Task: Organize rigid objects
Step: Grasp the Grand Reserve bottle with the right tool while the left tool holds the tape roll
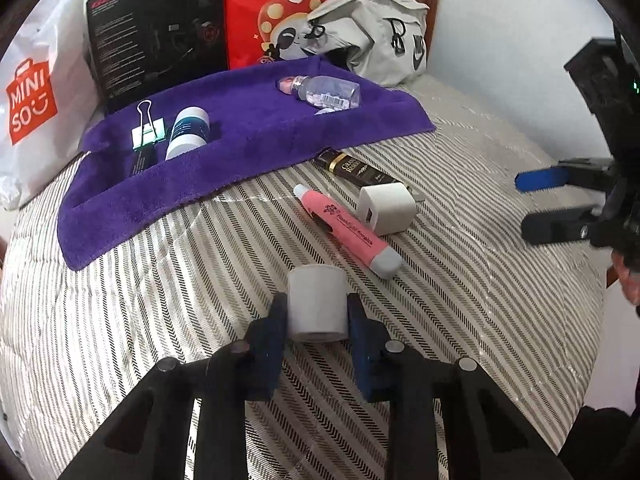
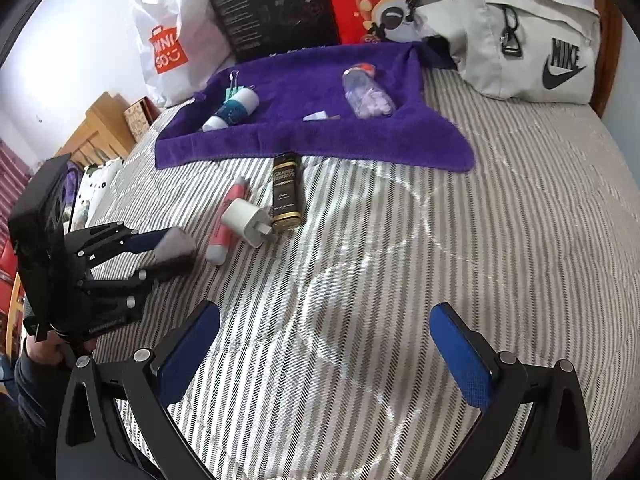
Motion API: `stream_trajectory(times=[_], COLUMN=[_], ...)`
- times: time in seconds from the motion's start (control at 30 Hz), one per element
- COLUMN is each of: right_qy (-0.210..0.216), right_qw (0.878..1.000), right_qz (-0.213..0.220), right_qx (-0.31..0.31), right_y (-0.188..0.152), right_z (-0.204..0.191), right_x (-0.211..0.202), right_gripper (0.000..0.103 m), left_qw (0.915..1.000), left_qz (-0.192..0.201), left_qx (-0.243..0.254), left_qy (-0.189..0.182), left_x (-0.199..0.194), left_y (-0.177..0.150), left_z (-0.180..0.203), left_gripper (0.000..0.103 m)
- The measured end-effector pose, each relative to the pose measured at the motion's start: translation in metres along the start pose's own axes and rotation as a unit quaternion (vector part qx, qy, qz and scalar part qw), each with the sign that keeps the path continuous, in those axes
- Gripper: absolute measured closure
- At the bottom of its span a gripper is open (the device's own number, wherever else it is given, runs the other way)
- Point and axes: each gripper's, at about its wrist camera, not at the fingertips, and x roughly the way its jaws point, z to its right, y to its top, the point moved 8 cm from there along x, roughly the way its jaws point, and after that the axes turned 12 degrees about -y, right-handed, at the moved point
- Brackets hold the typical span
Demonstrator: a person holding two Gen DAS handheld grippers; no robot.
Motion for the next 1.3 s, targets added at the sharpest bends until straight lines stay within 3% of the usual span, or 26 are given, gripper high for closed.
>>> stream_trajectory(times=[0.13, 0.4, 0.6, 0.7, 0.77, 1.03, 1.2, 1.27, 1.3], right_qy=[0.009, 0.023, 0.022, 0.013, 0.003, -0.038, -0.041, -0.050, -0.052], right_qw=[1.000, 0.996, 0.997, 0.998, 0.997, 0.991, 0.989, 0.988, 0.987], right_qz=[0.001, 0.030, 0.053, 0.048, 0.044, 0.043, 0.042, 0.041, 0.043], right_qx=[-0.014, -0.075, -0.042, -0.049, -0.059, -0.123, -0.137, -0.140, -0.146], right_y=[0.000, 0.025, 0.060, 0.074, 0.080, 0.079, 0.077, 0.076, 0.076], right_z=[-0.010, -0.035, -0.027, -0.030, -0.034, -0.056, -0.057, -0.054, -0.054], right_x=[0.006, 0.023, 0.035, 0.046, 0.056, 0.074, 0.073, 0.074, 0.073], right_gripper=[0.000, 0.002, 0.005, 0.015, 0.029, 0.040, 0.059, 0.074, 0.074], left_qw=[0.9998, 0.9984, 0.9961, 0.9961, 0.9961, 0.9954, 0.9952, 0.9950, 0.9950], left_qz=[0.007, 0.014, 0.023, 0.021, 0.019, 0.021, 0.020, 0.021, 0.021], left_qx=[-0.016, -0.054, -0.085, -0.086, -0.086, -0.093, -0.095, -0.096, -0.096], left_qy=[-0.007, 0.014, 0.005, 0.004, 0.002, -0.012, -0.014, -0.015, -0.016], left_x=[-0.002, -0.013, -0.020, -0.020, -0.020, -0.021, -0.022, -0.022, -0.022], left_y=[0.000, -0.008, -0.014, -0.012, -0.012, -0.012, -0.012, -0.012, -0.013], left_z=[-0.004, -0.026, -0.036, -0.037, -0.037, -0.040, -0.040, -0.040, -0.041], left_gripper=[0.076, 0.076, 0.076, 0.076, 0.076, 0.076, 0.076, 0.076, 0.075])
